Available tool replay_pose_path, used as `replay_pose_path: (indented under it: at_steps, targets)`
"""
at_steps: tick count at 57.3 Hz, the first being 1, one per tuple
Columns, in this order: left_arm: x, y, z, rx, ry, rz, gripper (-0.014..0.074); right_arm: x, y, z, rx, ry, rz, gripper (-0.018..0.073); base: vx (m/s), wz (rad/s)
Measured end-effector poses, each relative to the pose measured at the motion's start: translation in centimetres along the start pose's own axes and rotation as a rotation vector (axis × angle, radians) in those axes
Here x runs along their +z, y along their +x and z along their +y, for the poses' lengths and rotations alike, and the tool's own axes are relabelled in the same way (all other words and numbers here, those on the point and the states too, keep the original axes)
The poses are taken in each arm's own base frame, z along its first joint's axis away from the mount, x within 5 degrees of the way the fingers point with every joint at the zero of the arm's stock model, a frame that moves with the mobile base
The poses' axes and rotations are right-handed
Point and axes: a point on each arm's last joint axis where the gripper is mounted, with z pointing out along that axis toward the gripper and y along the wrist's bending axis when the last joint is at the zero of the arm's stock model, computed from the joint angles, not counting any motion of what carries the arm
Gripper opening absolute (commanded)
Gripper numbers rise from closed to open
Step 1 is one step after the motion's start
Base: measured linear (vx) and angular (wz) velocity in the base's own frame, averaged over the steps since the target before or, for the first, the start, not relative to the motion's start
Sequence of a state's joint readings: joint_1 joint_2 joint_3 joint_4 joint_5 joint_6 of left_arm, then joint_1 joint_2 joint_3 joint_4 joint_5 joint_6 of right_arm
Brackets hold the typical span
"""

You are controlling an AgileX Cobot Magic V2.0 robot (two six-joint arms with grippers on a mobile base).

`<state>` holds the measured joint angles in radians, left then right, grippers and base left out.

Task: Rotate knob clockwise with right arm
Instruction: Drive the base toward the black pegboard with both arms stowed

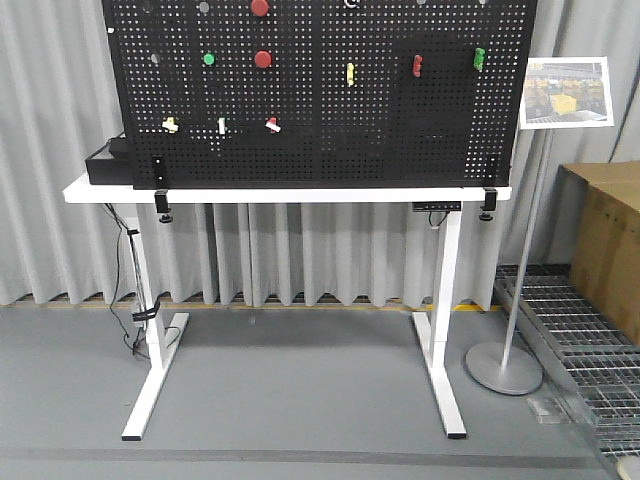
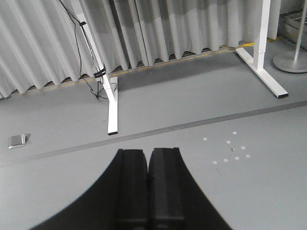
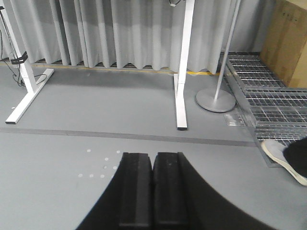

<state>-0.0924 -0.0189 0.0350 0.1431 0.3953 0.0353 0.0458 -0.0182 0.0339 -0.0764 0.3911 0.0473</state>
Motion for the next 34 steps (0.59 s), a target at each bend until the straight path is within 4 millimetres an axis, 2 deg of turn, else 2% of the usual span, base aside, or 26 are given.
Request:
replay_pose_path:
  at_steps: [34]
  targets:
    - [0.00, 0.00, 0.00, 0.000, 0.000, 0.000, -0.0006, 0.00, 0.00, 0.00, 0.000, 0.000, 0.000, -0.0009, 0.00, 0.00]
